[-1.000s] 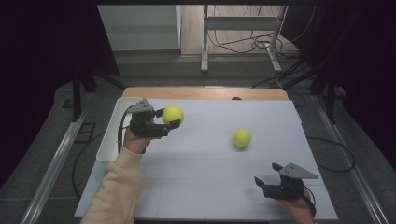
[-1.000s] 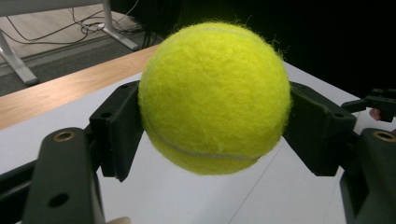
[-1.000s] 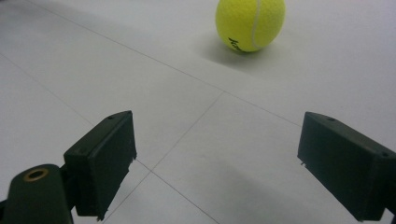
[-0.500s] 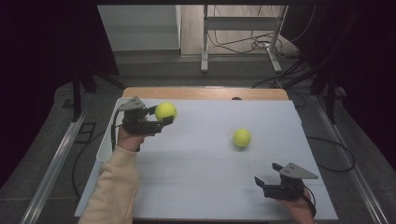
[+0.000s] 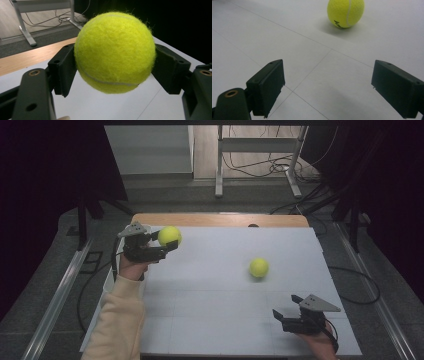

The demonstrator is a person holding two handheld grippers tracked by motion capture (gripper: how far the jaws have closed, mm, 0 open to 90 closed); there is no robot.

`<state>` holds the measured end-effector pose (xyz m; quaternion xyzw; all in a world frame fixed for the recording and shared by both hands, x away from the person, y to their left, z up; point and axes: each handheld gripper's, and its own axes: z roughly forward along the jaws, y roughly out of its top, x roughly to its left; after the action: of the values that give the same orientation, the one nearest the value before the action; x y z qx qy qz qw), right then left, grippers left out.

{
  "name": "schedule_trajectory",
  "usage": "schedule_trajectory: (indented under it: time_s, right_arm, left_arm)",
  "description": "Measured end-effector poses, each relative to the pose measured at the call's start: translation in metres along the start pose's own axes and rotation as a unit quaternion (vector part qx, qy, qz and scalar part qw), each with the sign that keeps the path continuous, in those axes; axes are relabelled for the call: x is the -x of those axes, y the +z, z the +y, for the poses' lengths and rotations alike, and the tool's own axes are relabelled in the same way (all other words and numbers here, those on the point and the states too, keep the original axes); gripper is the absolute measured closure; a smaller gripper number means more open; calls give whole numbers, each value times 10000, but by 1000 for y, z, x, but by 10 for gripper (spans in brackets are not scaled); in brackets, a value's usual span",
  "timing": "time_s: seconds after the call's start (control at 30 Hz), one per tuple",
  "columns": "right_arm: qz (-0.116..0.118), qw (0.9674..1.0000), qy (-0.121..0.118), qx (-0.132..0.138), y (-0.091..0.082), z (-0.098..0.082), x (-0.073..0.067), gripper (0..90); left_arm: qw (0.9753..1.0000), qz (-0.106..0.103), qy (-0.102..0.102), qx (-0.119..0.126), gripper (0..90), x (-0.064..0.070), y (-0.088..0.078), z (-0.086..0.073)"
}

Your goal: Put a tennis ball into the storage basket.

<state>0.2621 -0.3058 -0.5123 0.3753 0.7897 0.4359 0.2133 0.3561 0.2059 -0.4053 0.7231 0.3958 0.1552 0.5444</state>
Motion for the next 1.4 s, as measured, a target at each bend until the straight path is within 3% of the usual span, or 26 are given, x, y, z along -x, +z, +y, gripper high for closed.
schedule_trajectory:
  time_s: [0.5,0.67,1.4]
  right_arm:
    - [7,10000,-6,0,0,0,0,119]
    - [7,10000,-6,-3,0,0,0,119]
    - [-13,10000,39,-14,0,-1,1,119]
  left_arm:
    - [9995,270,-154,56,262,-15,-9,-3]
    - [9988,471,-99,-41,262,-17,-8,-5]
    - [9968,737,-305,94,263,-32,-21,-6]
